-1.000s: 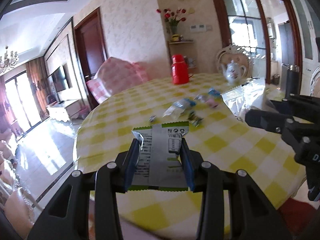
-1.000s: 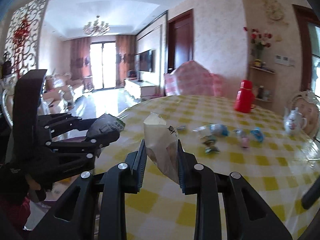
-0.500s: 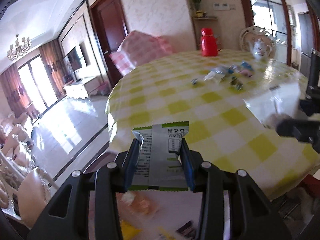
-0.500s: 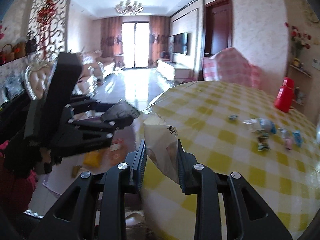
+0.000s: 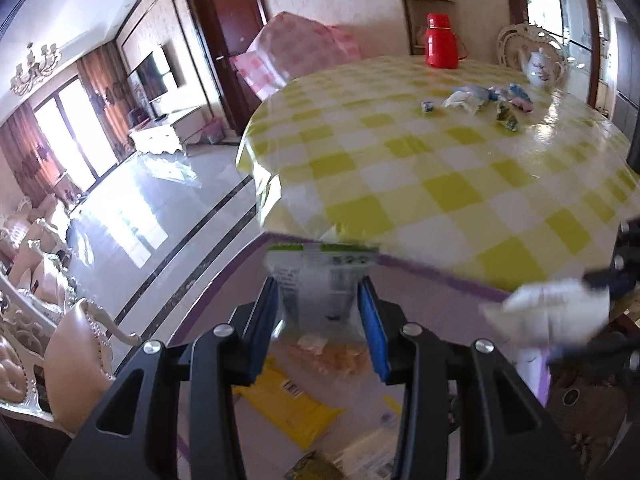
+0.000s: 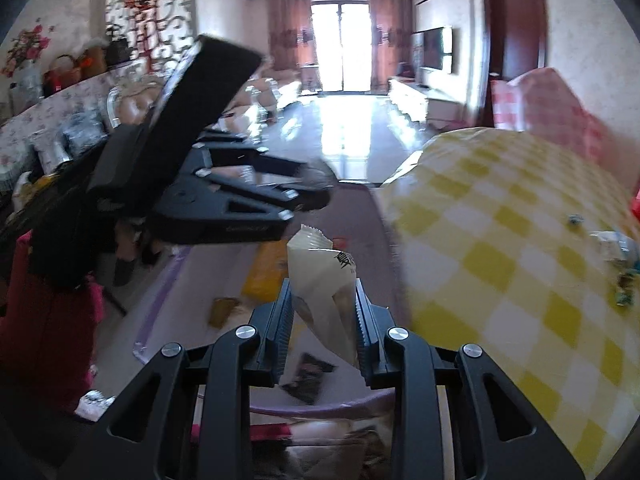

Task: Organize snacks
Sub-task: 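Carry the white packet and clear bag to the purple box with both tools, then open both tools to release the snacks into the box, then grasp the pink bar with the right tool while the left grasps the green snack packet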

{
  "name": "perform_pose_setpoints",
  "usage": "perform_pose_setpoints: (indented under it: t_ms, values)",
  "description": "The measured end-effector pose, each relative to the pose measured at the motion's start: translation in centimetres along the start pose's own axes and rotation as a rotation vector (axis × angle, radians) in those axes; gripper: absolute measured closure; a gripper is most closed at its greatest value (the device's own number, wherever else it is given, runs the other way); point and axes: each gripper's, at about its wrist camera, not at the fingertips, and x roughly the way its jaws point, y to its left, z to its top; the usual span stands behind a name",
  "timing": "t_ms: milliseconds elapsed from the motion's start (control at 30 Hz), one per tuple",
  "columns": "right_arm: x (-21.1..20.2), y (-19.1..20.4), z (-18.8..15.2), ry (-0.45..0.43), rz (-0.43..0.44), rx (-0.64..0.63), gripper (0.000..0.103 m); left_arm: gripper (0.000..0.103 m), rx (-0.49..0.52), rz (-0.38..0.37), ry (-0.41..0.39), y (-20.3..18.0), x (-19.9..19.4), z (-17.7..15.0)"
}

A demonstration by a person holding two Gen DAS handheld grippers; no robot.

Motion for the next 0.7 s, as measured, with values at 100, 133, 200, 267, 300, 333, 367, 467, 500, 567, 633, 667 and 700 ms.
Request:
perform_pose_setpoints:
  t_ms: [100, 133, 200, 267, 300, 333, 367, 467, 500, 567, 633, 667, 700]
  values:
    - [0.2, 0.0, -0.2, 0.000, 0.035, 0.001, 0.051, 0.009, -0.048, 0.069, -0.011, 0.9, -0.1, 0.0]
    - [-0.1, -0.2, -0.2, -0.018, 0.025, 0.009, 0.042, 0.008, -0.070, 0.098, -0.028, 1.3, -0.4, 0.1]
    - [-0.8, -0.8, -0.3, -0.040, 0.001, 0.023, 0.042, 0.007, -0.093, 0.103, -0.040, 1.5, -0.7, 0.3]
    - [-2.0, -2.3, -0.7, -0.067, -0.037, 0.047, 0.042, 0.006, -0.124, 0.107, -0.064, 1.6, -1.0, 0.5]
    - [-2.8, -3.5, -1.1, -0.082, -0.067, 0.067, 0.042, 0.006, -0.133, 0.109, -0.072, 1.4, -1.1, 0.8]
    - [-3.4, -4.4, -1.5, -0.089, -0.087, 0.084, 0.039, 0.006, -0.135, 0.104, -0.078, 0.9, -1.1, 1.1]
    - [-4.1, -5.8, -2.1, -0.096, -0.118, 0.115, 0.035, 0.006, -0.134, 0.091, -0.085, 0.3, -1.2, 1.5]
    - [-6.2, -10.3, -4.3, -0.103, -0.233, 0.221, 0.032, 0.006, -0.097, 0.000, -0.100, -3.1, -0.9, 3.2]
    - [-7.1, -12.0, -5.1, -0.107, -0.275, 0.264, 0.032, 0.006, -0.072, -0.044, -0.100, -4.8, -0.5, 4.0]
    - [-8.9, -14.7, -6.7, -0.126, -0.325, 0.343, 0.032, 0.006, -0.032, -0.131, -0.098, -7.8, 0.3, 5.4]
    - [-10.8, -17.2, -8.1, -0.144, -0.371, 0.401, 0.032, 0.006, -0.005, -0.203, -0.091, -11.0, 1.7, 7.2]
    - [-11.6, -18.2, -8.7, -0.152, -0.402, 0.417, 0.031, 0.006, 0.001, -0.236, -0.086, -12.4, 2.4, 8.0]
    - [-12.8, -19.7, -9.6, -0.157, -0.455, 0.437, 0.030, 0.006, -0.001, -0.288, -0.074, -14.3, 3.5, 9.3]
